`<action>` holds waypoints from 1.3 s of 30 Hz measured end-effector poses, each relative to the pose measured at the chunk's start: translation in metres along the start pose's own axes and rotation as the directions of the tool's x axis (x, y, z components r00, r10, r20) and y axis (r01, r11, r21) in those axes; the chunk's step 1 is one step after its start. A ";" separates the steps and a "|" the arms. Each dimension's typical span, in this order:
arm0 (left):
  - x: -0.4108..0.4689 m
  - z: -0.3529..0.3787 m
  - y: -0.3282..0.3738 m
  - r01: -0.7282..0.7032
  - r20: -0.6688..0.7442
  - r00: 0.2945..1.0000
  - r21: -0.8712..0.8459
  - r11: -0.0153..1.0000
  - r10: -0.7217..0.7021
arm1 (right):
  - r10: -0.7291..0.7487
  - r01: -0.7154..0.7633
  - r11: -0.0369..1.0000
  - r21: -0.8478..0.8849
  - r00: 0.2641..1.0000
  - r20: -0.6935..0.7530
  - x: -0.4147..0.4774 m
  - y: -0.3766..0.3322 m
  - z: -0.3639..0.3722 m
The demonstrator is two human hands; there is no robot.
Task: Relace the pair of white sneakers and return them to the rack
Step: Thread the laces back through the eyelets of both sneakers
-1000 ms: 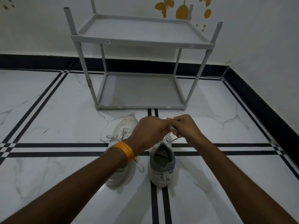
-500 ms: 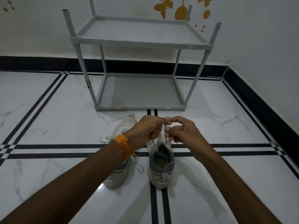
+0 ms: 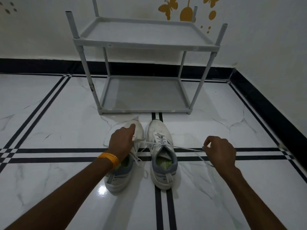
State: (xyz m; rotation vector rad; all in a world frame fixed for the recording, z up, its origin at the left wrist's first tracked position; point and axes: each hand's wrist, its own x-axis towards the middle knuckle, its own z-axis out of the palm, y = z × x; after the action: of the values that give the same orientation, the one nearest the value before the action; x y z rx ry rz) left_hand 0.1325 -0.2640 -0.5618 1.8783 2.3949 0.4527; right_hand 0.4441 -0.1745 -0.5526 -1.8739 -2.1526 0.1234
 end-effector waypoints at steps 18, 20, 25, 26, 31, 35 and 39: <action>-0.015 0.021 0.068 -0.163 0.066 0.981 -0.244 0.956 0.184 | -0.228 0.063 0.889 0.453 0.920 0.320 -0.012 -0.084 0.021; -0.015 0.020 0.068 -0.189 0.070 0.975 -0.227 0.955 0.210 | -0.255 0.088 0.877 0.472 0.918 0.304 -0.011 -0.082 0.019; -0.013 0.015 0.058 -0.383 0.080 0.919 -0.060 0.922 0.387 | -0.286 0.156 0.901 0.404 0.915 0.286 -0.011 -0.075 0.019; -0.014 0.015 0.055 -0.417 0.100 0.903 -0.028 0.909 0.418 | -0.287 0.167 0.907 0.387 0.917 0.278 -0.013 -0.075 0.021; -0.017 0.016 0.053 -0.445 0.155 0.887 0.031 0.895 0.436 | -0.259 0.164 0.923 0.347 0.933 0.249 -0.026 -0.074 0.028; -0.020 0.018 0.053 -0.405 0.160 0.905 0.049 0.913 0.394 | -0.226 0.143 0.954 0.264 0.921 0.318 -0.023 -0.076 0.023; -0.022 0.014 0.059 -0.176 0.199 0.962 -0.073 0.982 0.187 | -0.166 -0.040 0.918 0.394 0.865 0.473 -0.014 -0.065 0.004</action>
State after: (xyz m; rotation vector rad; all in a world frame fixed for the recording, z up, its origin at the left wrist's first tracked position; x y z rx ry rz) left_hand 0.1965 -0.2699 -0.5619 2.0203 2.0710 0.3132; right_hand 0.3823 -0.1978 -0.5425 -1.6500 -2.2657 1.0565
